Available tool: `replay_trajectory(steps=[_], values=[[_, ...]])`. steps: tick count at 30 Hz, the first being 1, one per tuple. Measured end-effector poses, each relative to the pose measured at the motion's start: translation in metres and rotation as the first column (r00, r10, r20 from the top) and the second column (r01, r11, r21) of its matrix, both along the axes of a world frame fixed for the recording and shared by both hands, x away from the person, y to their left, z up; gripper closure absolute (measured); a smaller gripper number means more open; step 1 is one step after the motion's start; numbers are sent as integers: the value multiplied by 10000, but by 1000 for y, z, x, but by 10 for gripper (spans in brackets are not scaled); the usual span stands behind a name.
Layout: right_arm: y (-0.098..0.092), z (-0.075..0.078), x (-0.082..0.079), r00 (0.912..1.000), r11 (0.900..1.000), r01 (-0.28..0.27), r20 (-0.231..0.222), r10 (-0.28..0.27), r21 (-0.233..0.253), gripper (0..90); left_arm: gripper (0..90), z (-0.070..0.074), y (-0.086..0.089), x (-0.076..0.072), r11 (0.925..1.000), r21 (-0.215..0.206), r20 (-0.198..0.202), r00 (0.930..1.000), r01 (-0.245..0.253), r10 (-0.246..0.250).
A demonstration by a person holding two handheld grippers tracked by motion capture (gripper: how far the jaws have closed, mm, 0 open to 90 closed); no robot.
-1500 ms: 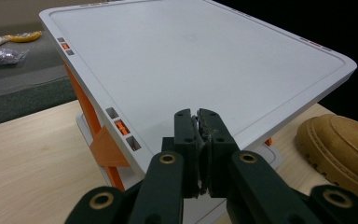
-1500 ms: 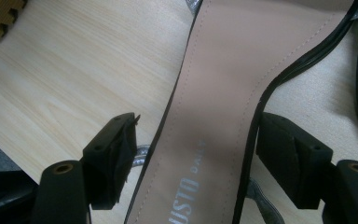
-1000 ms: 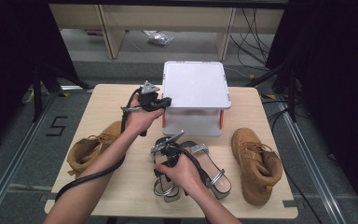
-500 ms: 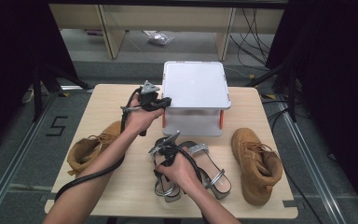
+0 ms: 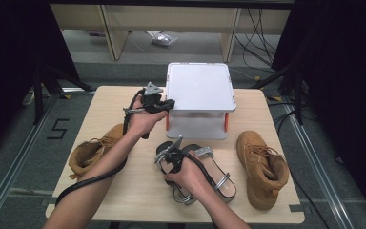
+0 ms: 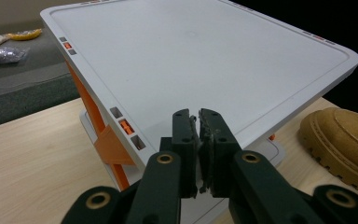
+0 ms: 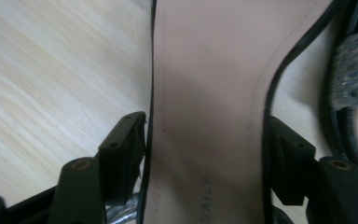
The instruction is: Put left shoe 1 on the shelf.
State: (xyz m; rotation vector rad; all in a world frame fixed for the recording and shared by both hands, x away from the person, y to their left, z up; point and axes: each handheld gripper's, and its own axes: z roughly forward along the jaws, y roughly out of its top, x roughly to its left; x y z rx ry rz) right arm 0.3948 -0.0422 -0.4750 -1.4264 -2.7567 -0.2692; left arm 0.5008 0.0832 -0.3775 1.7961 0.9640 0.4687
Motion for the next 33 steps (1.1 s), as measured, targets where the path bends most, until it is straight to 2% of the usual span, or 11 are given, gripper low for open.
replay_trajectory(steps=[10, 14, 16, 19, 21, 22, 24, 26, 30, 31, 33], values=[[-12, 2, 1, 9969, 9922, 774, -192, -758, 982, 434, 844, 0, -1, 0, 10000, 36, 49, 10000, 38, -38], [-17, 17, -2, 9860, 9707, 1648, -566, -1571, 1750, 434, 845, 0, 0, 0, 10000, 56, 56, 10000, 15, -16], [-24, 24, 3, 9872, 9665, 1595, -265, -1574, 2011, 435, 847, 0, -1, 0, 9999, 100, 45, 10000, 32, -32], [-28, 29, 8, 9862, 9654, 1607, 69, -1656, 2052, 435, 851, 0, -1, 0, 10000, 91, 75, 10000, 34, -35], [-33, 40, 15, 9731, 9476, 2283, -228, -2291, 2233, 435, 855, 1, -1, 0, 9998, 198, 31, 10000, 56, -57], [-33, 40, 15, 9731, 9476, 2283, -228, -2291, 2233, 435, 859, 1, -1, 0, 9998, 198, 31, 10000, 56, -57], [-36, 48, 26, 9587, 9366, 2828, -289, -2831, 2070, 435, 865, 1, -1, 0, 9994, 326, 22, 10000, 74, -75], [-42, 48, 34, 9631, 9488, 2485, 547, -2634, 1949, 434, 879, 1, -1, 1, 9992, 374, 20, 9999, 125, -126], [-48, 51, 48, 9541, 9417, 2738, 679, -2916, 1957, 435, 889, 2, -3, 1, 9995, 322, -77, 10000, 54, -52], [-46, 53, 49, 9455, 9343, 2999, 704, -3180, 1930, 435, 890, 3, -3, 1, 9995, 316, -124, 9999, 6, -2], [-47, 53, 56, 9457, 9338, 3000, 680, -3180, 1953, 434, 892, 3, -3, 1, 9995, 329, -126, 9999, 29, -25]])
